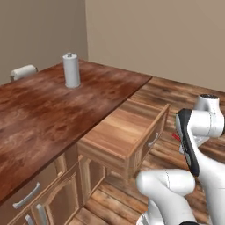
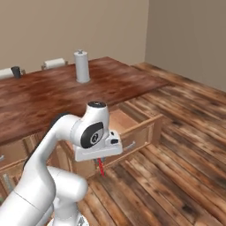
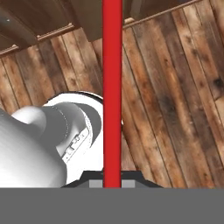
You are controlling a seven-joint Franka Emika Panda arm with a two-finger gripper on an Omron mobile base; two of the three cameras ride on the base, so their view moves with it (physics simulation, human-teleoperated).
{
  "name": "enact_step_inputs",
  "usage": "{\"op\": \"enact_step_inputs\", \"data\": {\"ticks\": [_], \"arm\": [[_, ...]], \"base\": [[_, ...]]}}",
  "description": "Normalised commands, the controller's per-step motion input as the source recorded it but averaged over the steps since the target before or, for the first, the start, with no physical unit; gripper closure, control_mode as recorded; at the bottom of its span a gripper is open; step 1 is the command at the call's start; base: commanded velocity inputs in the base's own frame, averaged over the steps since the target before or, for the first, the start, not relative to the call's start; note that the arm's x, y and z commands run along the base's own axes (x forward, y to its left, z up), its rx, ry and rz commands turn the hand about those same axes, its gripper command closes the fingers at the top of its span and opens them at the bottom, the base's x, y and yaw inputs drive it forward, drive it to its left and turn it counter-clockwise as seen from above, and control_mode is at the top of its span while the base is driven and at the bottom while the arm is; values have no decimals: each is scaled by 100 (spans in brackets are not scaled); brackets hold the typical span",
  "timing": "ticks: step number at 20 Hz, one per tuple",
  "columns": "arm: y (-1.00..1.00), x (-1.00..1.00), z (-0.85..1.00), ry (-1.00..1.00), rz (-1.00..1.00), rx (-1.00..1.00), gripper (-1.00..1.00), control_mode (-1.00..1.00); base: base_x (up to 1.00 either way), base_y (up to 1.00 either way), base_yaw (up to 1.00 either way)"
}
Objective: Take a straw from the drawer in front and place it inside the glass cup on the dining counter.
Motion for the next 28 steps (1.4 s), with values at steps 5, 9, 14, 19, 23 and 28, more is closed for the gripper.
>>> {"op": "enact_step_inputs", "data": {"ticks": [5,9,14,19,23,28], "arm": [[0,0,0,0,0,0,100,100],[0,0,0,0,0,0,100,100],[0,0,0,0,0,0,100,100],[0,0,0,0,0,0,100,100],[0,0,0,0,0,0,100,100],[0,0,0,0,0,0,100,100]], "base": [[-1,-100,-1],[30,-100,0],[68,-95,0],[96,-77,0],[92,-66,10],[99,-64,34]]}}
